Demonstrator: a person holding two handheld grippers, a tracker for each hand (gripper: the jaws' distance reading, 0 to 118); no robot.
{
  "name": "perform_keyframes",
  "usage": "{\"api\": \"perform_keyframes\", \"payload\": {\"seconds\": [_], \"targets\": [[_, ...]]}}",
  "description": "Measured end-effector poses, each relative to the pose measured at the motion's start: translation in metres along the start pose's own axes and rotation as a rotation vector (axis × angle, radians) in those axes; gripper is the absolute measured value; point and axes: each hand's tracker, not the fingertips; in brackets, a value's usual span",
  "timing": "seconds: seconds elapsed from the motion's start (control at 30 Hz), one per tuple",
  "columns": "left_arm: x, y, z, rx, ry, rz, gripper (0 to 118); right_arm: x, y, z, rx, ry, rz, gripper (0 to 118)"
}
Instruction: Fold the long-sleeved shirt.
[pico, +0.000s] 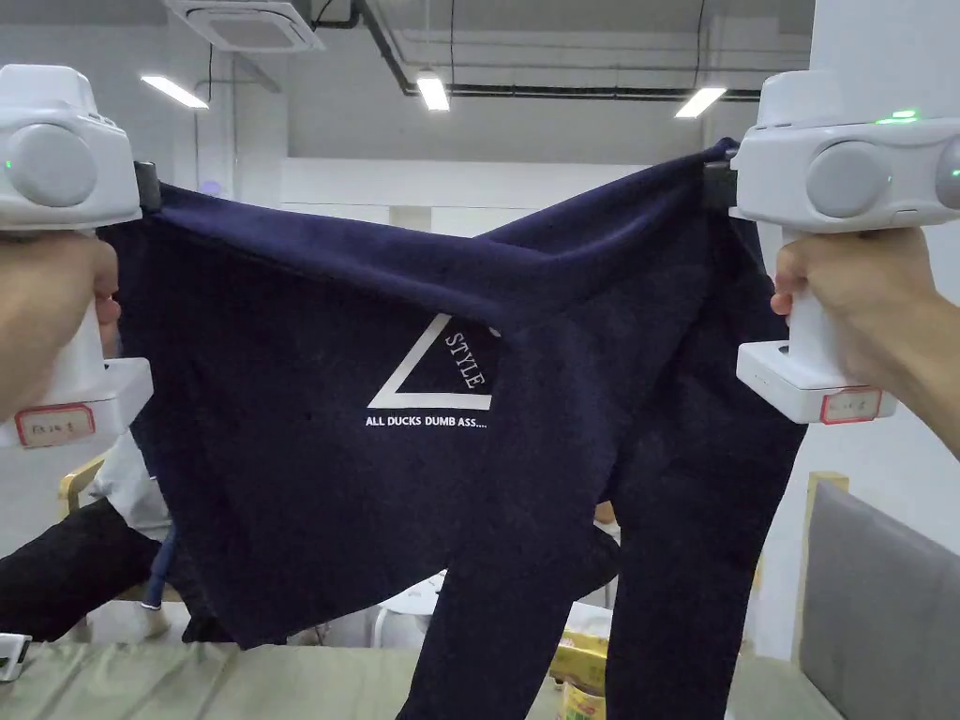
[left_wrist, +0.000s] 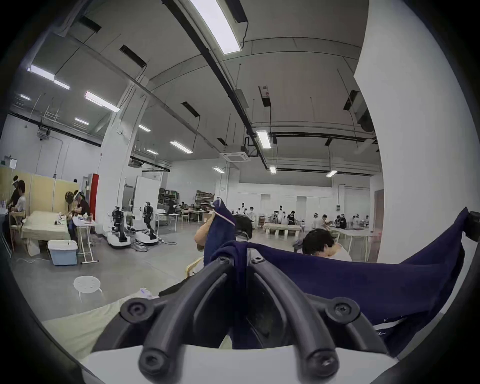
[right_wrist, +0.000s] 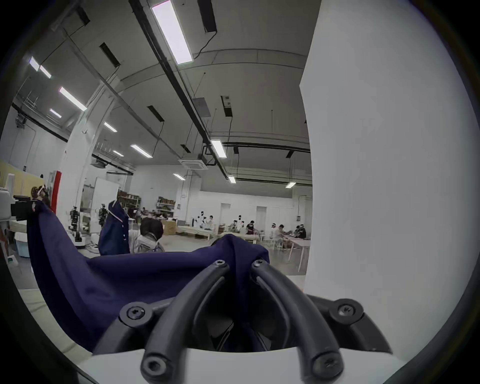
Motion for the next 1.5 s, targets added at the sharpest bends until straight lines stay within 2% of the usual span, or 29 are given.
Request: {"api": "perform_keyframes", "payload": {"seconds": [0.1,0.3,0.33,0.5,0.67,0.73,0.8,0.83,0.87,0.9,0.97,1.0,1.07,1.1,1.13,1.23,1.3,1.4,1.43,1.47,1.5], "targets": [[0.001,-0.032,-0.006,-0.025,-0.015,-0.027,11,0.002,-0.034,-0.007,-0.028,0.029,-0.008,6],[-0.005,-0.126,0.009,-0.160,-0.025,-0.073,11,0.007,-0.137,0.009,-0.221,0.070,-0.028,6],[-0.004,-0.143,0.022,-0.193,-0.017,-0.099,11,0.008,-0.154,0.016,-0.270,0.065,-0.009,6],[-0.018,-0.234,0.084,-0.313,-0.082,-0.138,11,0.017,-0.243,0.083,-0.386,0.095,-0.048,6],[-0.043,-0.310,0.176,-0.390,-0.157,-0.090,11,0.035,-0.324,0.172,-0.479,0.106,-0.086,6],[-0.052,-0.335,0.208,-0.470,-0.202,-0.145,11,0.040,-0.351,0.211,-0.525,0.114,-0.097,6],[-0.065,-0.365,0.250,-0.491,-0.224,-0.138,11,0.042,-0.381,0.256,-0.569,0.128,-0.095,6],[-0.071,-0.382,0.271,-0.506,-0.229,-0.188,11,0.044,-0.394,0.280,-0.605,0.120,-0.081,6],[-0.076,-0.397,0.287,-0.506,-0.222,-0.224,11,0.043,-0.409,0.304,-0.622,0.108,-0.091,6],[-0.082,-0.411,0.302,-0.552,-0.234,-0.233,11,0.045,-0.422,0.324,-0.656,0.144,-0.122,6],[-0.098,-0.440,0.332,-0.648,-0.223,-0.160,11,0.041,-0.450,0.371,-0.697,0.122,-0.112,6],[-0.108,-0.453,0.342,-0.718,-0.247,-0.120,11,0.040,-0.462,0.389,-0.757,0.155,-0.101,6],[-0.118,-0.472,0.364,-0.777,-0.218,-0.094,11,0.035,-0.478,0.424,-0.819,0.143,-0.061,6],[-0.123,-0.479,0.375,-0.823,-0.224,-0.102,11,0.036,-0.486,0.437,-0.880,0.181,-0.092,6],[-0.126,-0.485,0.382,-0.857,-0.236,-0.133,11,0.036,-0.492,0.449,-0.925,0.186,-0.088,6],[-0.133,-0.502,0.403,-0.934,-0.222,-0.234,11,0.031,-0.517,0.474,-1.050,0.202,-0.025,7],[-0.140,-0.511,0.407,-0.986,-0.205,-0.165,11,0.029,-0.533,0.475,-1.121,0.216,-0.004,7],[-0.141,-0.529,0.405,-1.051,-0.190,-0.153,11,0.026,-0.551,0.471,-1.197,0.205,-0.035,7],[-0.141,-0.533,0.403,-1.077,-0.189,-0.139,12,0.024,-0.555,0.467,-1.215,0.189,-0.019,8],[-0.141,-0.536,0.401,-1.093,-0.187,-0.138,24,0.023,-0.561,0.468,-1.233,0.188,-0.009,14],[-0.141,-0.537,0.401,-1.081,-0.180,-0.139,43,0.023,-0.563,0.466,-1.236,0.189,-0.005,32]]}}
